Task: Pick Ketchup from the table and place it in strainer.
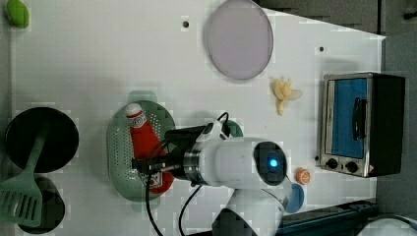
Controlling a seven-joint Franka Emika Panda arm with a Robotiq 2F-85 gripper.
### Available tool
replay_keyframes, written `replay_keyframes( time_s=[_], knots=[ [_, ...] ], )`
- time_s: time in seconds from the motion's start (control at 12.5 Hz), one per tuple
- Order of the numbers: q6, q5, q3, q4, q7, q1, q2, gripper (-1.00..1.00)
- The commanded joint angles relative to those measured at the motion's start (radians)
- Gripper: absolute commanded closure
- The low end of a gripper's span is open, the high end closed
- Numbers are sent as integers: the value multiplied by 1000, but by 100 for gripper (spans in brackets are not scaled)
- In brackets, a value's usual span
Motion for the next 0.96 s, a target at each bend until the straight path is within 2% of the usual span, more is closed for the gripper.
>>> replay_keyframes(
  time_s=[0.08,0.16,0.4,0.56,0.72,0.96],
  knots=[
    [6,-45,-11,-2,114,8,-27,-75],
    [37,-49,-14,0,116,5,-29,-97],
    [33,-44,-14,1,174,-11,-84,-100],
    [-21,-42,-14,10,194,-44,-171,-100],
    [-164,-29,-15,33,193,-96,-274,-100],
    [-435,45,-35,85,183,-184,-407,-100]
  ],
)
